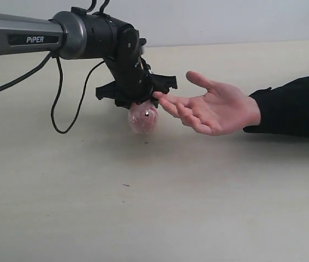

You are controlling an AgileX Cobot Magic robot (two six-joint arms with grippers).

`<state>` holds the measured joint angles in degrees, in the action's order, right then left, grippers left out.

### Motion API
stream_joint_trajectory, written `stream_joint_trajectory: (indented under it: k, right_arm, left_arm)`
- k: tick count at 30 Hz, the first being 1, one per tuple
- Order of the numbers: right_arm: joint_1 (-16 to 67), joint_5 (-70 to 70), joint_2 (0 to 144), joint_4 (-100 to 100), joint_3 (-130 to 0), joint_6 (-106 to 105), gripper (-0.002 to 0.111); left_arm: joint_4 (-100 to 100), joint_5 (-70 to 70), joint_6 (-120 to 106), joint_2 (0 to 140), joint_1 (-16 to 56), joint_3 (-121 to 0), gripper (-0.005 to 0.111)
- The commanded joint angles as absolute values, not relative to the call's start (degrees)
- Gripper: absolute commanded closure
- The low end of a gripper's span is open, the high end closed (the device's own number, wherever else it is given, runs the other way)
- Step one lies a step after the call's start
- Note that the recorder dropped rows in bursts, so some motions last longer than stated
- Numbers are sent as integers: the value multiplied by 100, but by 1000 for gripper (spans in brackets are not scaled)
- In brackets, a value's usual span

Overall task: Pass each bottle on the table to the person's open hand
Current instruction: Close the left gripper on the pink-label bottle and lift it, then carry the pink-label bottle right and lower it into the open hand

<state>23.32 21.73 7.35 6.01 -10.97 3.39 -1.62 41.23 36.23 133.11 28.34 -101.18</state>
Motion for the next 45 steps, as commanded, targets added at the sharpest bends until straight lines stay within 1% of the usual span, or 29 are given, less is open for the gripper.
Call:
stream_joint_trajectory:
  k: [1, 11, 16, 22, 26, 29, 40, 45]
  right_arm:
    - [2333, 2104, 730, 600, -1083, 295, 108]
    - [2333, 2104, 730, 600, -1083, 295, 108]
    - [2333, 2104, 730, 600, -1083, 295, 108]
    - [2333, 2104, 730, 600, -1083, 295, 108]
    - [2333, 2104, 730, 600, -1083, 295, 108]
    - [2333, 2104, 730, 600, -1083, 295, 108]
    - [2333, 2104, 730, 600, -1083, 295, 108]
    - [2333, 2130, 730, 600, -1083, 297, 108]
  left_arm:
    - [-237, 4088, 3376, 13155, 2852, -10167, 107]
    - [-254, 4286, 3373, 12291, 2727, -10325, 107]
    - [-275, 4481, 3751, 11763, 2770, -10325, 107]
    - [-667, 4533, 4536, 11329, 3239, -10258, 107]
    - [-1399, 4523, 5636, 11130, 3684, -9890, 107]
    - [-1572, 4535, 6227, 10992, 3908, -9728, 107]
    - [-2642, 4408, 8229, 10945, 4979, -9659, 107]
    - [-2915, 4592, 8408, 11008, 5274, -9659, 107]
